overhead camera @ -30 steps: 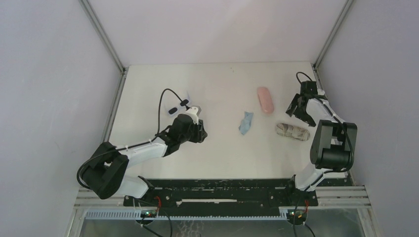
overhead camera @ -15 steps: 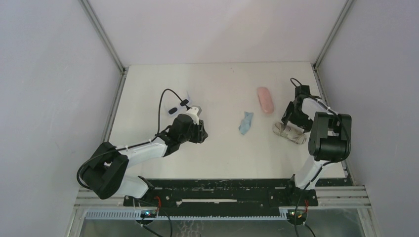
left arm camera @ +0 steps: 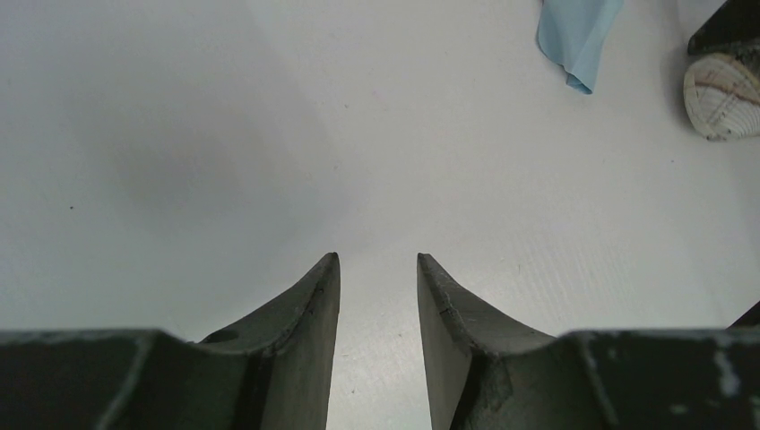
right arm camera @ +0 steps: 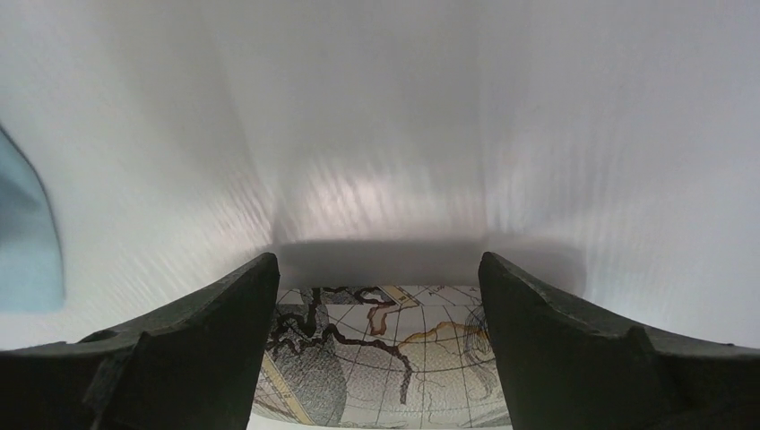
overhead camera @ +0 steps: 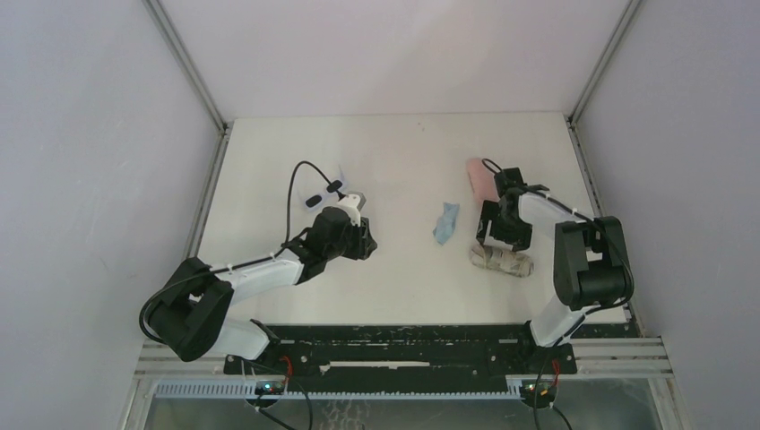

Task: Organize the sunglasses
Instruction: Move the sunglasses case to the center of the board.

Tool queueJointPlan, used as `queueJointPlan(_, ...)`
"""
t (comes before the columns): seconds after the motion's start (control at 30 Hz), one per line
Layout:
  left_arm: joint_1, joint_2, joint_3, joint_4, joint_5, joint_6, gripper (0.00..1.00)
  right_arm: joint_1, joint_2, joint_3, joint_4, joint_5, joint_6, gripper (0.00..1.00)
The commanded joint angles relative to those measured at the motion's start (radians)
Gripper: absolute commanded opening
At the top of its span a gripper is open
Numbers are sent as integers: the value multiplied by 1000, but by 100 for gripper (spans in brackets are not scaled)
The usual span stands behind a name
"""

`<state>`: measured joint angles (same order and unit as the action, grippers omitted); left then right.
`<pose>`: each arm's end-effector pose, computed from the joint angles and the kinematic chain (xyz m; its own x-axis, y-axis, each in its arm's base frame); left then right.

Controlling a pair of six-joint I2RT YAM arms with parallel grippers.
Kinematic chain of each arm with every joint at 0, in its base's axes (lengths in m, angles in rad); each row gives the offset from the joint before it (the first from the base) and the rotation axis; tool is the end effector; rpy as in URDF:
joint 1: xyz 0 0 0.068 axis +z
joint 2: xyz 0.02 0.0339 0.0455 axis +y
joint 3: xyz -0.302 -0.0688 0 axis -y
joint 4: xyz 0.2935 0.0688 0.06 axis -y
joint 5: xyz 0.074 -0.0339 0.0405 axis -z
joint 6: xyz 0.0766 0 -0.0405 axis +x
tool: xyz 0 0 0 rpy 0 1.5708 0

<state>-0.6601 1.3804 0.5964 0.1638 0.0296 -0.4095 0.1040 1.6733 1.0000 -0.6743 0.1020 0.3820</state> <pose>0.2637 -0.2076 0.1578 -0.6728 0.0184 -0.7396 0.3969 0.8527 -0.3398 0.3499 0.0287 0.1313 -0.9302 0.2758 -0.2424 0.2865 0.9580 -0.0096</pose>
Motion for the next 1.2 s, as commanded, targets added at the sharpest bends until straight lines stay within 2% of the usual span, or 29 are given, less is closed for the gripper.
queueJointPlan(0.0,7,-15,-8,36,-8,-6,41,33,-79,-60,-16,-54,54,81)
queueJointPlan(0.53,7,-7,-3,36,-4,-5,41,108,-395,-300,29,-149,159,85)
queueJointPlan(0.77,7,-10,-3,32,-9,-2,41,146,-436,-317,-20,-90,165,90)
queueJointPlan(0.93,7,-9,1,31,-5,-1,41,148,-474,-336,22,-63,179,92)
queueJointPlan(1.17,7,-16,-3,30,-8,2,41,165,-539,-294,7,22,143,93)
